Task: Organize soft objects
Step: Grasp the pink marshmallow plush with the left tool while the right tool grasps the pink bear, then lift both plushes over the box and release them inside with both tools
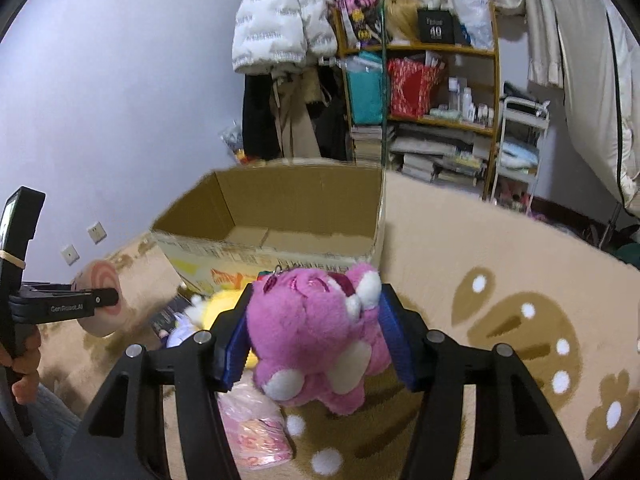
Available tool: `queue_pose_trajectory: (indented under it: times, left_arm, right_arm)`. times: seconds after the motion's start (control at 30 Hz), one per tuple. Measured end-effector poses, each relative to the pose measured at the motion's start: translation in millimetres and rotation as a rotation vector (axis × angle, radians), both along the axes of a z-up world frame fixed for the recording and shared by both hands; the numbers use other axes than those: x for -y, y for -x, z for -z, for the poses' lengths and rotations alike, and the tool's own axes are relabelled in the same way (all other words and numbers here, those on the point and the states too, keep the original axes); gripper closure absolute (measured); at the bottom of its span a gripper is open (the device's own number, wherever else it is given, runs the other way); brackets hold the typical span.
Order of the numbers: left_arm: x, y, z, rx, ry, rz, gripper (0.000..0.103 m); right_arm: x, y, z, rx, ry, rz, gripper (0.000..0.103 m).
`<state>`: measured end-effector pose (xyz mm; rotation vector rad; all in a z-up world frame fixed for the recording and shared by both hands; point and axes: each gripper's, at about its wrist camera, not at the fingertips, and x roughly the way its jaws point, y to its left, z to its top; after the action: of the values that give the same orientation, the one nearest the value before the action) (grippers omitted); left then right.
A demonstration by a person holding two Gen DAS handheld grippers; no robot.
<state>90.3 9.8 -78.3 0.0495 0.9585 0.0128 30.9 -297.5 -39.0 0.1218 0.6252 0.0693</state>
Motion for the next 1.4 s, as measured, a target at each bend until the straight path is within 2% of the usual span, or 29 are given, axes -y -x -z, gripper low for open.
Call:
queue_pose_trajectory:
  times: [0.3,0.57,1.03,1.27,1.4]
  left_arm:
    - [22.5,10.3,-50.7,0.231,-0.026,0.068,0.06]
    - [52.1,5.3,-77.1,0.408,-0.054,0.158,0.06]
    - [81.1,-33.9,-82.3,0.482,-0.044,0.253,0.059]
    - [81.7,-50.0,-74.4,0.464,-0.006,0.267,0.059]
    - [84.5,-53.7,-68.3,0.468,-0.014,0.257,0.058]
  right_arm:
    - [-2.4,6.8,-41.4,0.151,-0.012,0.015,0.041]
    - [0.7,-16.8,-49.5,0.207,-0.035,0.043,0.041]
    - [0.5,-49.7,-57.8,0.29,-0.044,0.019,0.041]
    - [-4.1,-62.6,-42.5,0.295,-0.04,-0.014,0.041]
    - [-2.1,-71.8,-31.7,0.285,-0.04,-0.017,0.041]
